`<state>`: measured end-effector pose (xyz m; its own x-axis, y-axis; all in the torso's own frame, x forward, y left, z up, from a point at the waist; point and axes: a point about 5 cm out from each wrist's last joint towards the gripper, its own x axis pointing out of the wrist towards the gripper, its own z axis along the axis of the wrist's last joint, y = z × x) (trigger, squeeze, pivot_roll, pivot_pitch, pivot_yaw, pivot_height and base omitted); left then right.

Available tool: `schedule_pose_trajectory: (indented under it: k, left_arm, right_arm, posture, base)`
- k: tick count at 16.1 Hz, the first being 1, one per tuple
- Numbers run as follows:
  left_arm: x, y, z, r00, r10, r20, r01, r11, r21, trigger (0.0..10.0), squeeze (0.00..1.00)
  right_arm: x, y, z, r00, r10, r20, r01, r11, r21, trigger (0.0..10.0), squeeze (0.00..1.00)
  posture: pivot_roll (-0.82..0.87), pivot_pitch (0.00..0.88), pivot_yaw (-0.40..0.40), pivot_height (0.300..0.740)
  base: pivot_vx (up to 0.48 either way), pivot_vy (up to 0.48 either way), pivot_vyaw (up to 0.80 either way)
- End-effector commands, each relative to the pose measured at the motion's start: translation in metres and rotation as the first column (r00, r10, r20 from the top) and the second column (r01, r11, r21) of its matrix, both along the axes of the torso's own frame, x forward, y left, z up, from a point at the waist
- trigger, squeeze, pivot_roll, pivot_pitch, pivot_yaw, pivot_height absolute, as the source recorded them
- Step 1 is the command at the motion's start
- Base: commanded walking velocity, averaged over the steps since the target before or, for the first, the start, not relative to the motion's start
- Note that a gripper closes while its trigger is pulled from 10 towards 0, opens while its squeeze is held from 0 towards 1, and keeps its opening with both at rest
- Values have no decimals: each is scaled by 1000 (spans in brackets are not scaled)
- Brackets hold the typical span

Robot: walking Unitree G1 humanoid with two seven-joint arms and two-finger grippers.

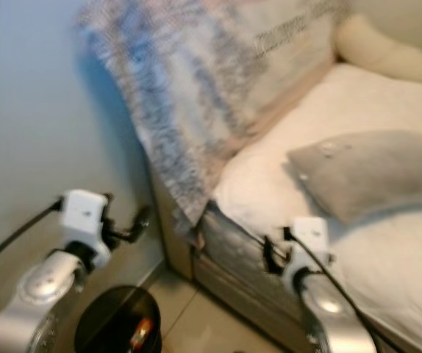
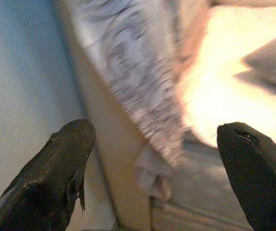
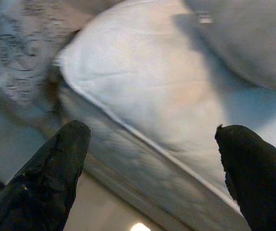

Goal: Clean up the room

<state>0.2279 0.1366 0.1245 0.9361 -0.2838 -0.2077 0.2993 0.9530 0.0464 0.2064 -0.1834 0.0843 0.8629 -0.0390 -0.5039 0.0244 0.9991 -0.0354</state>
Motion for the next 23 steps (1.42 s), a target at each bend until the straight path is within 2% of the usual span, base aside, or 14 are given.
schedule_pose_trajectory:
  k: [1, 8, 11, 13, 16, 18, 20, 22, 23]
  left_arm:
    - [0, 5, 3, 1000, 10, 18, -11, 1000, 16, 10000, 0]
    - [1, 4, 4, 1000, -1, 27, 0, 1000, 13, 10000, 0]
    - [7, 9, 0, 1000, 19, 10, -19, 1000, 13, 10000, 0]
    - [12, 11, 1, 999, 29, 13, -30, 1000, 11, 10000, 0]
    - [19, 13, 5, 999, 30, 39, -31, 999, 9, 10000, 0]
    - [22, 15, 7, 998, 37, 51, -37, 999, 11, 10000, 0]
    - [24, 19, 9, 997, 47, 58, -48, 999, 15, 10000, 0]
    - [25, 20, 9, 997, 49, 60, -50, 999, 15, 10000, 0]
    - [25, 20, 9, 997, 50, 62, -51, 999, 15, 10000, 0]
  right_arm:
    - [0, 4, 4, 1000, 8, 11, -9, 1000, 13, 10000, 0]
    - [-2, 4, 6, 1000, 3, 24, -3, 1000, 21, 10000, 0]
    - [7, 7, 10, 997, -6, 72, 2, 999, 42, 10000, 0]
    - [16, 8, 14, 994, 2, 110, -7, 999, 52, 10000, 0]
    - [39, 7, 22, 984, 8, 179, -17, 999, 48, 10000, 0]
    - [44, 10, 26, 978, 34, 207, -44, 998, 47, 10000, 0]
    - [47, 13, 27, 974, 16, 228, -26, 999, 43, 10000, 0]
    - [49, 14, 26, 970, 6, 243, -2, 1000, -14, 10000, 0]
    - [50, 16, 25, 964, 50, 261, -36, 998, -57, 10000, 0]
  posture:
    - [46, 0, 16, 740]
    - [44, 0, 15, 740]
    - [51, 0, 9, 740]
    - [55, 0, 7, 740]
    - [57, 0, 4, 740]
    - [62, 0, 0, 740]
    - [66, 0, -2, 740]
    - [67, 0, -4, 740]
    - [67, 0, -5, 740]
  base:
    - [0, 0, -750]
    - [0, 0, -754]
    - [0, 0, -648]
    - [259, 0, 0]
    - [325, 0, 0]
    - [326, 0, 0]
    - [328, 0, 0]
    - [326, 0, 0]
    - [330, 0, 0]
